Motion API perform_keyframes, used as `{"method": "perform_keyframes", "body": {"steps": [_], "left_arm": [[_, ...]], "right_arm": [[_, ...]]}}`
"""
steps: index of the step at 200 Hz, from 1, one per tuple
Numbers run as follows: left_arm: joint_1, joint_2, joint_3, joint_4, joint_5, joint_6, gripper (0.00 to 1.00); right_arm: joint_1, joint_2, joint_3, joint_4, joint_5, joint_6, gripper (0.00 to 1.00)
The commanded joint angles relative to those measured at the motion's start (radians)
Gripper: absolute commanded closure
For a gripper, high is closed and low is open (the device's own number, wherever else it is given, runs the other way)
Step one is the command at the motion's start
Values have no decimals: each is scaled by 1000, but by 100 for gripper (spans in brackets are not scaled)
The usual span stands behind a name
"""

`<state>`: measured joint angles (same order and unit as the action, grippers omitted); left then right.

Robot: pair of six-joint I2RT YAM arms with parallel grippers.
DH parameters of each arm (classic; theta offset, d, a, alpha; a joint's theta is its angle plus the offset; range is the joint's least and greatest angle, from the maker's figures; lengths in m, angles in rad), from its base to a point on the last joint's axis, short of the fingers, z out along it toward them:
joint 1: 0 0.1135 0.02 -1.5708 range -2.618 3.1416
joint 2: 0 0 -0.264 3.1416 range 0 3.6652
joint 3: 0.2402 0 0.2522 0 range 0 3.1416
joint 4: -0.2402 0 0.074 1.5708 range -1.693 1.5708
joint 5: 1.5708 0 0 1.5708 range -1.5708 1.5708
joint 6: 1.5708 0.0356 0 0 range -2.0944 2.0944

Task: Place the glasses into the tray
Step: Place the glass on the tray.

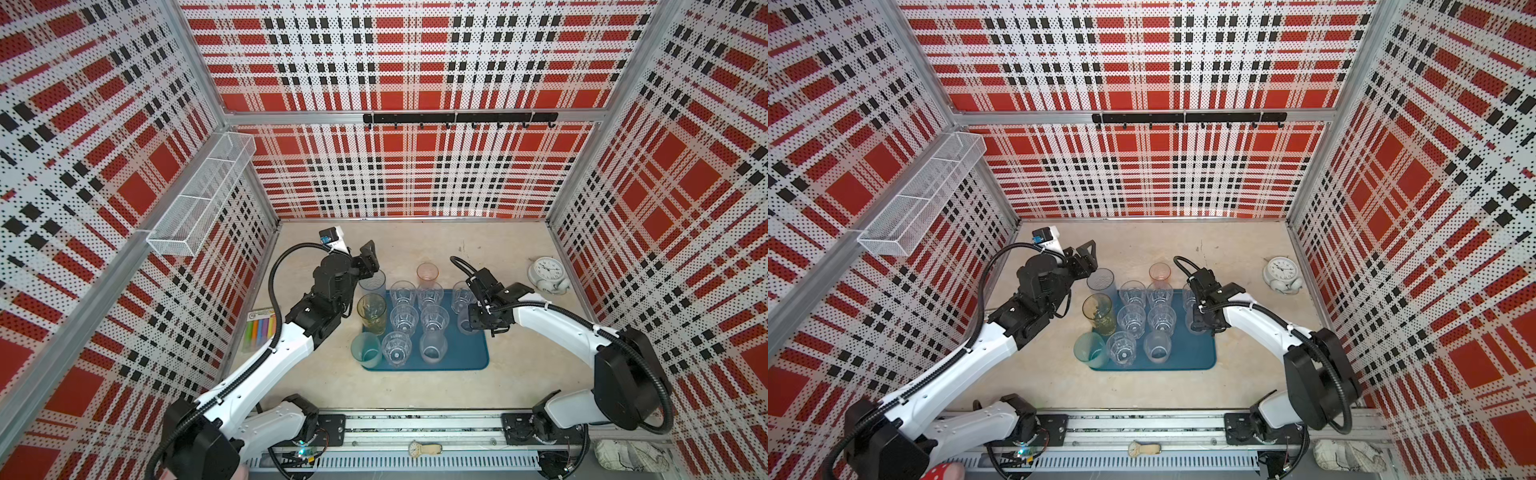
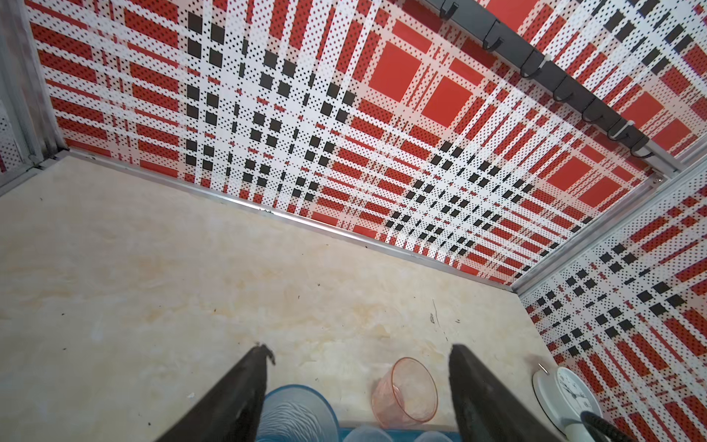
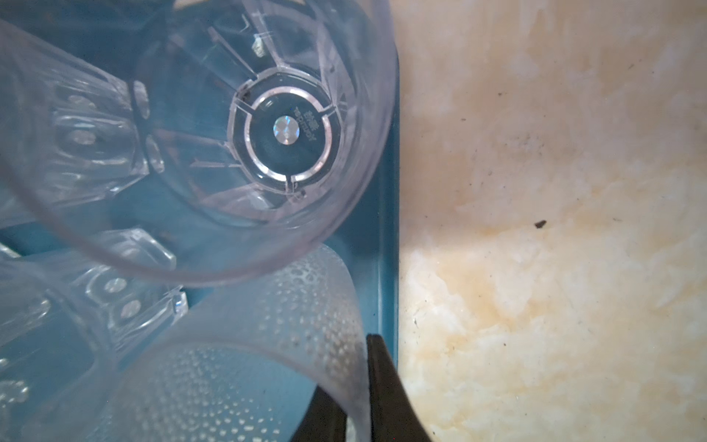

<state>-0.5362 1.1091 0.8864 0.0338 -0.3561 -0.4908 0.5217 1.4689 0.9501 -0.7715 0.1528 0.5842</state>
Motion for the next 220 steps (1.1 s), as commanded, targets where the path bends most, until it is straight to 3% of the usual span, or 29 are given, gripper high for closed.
{"method": "perform_keyframes", "body": {"steps": [1, 84, 139, 220], "left_arm": [[-14, 16, 9, 25, 11, 7, 23], [-20, 24, 2, 29, 4, 15, 23], [-22, 20, 11, -6, -54, 59, 23], [-178, 151, 103, -96, -49, 185, 20]], "right_arm": [[6, 27, 1, 21, -2, -5, 84], [12, -12, 75, -46, -40, -7, 72], [-28, -83, 289, -176, -5, -98, 58], [-41, 270, 572, 118, -123, -90, 50]]}}
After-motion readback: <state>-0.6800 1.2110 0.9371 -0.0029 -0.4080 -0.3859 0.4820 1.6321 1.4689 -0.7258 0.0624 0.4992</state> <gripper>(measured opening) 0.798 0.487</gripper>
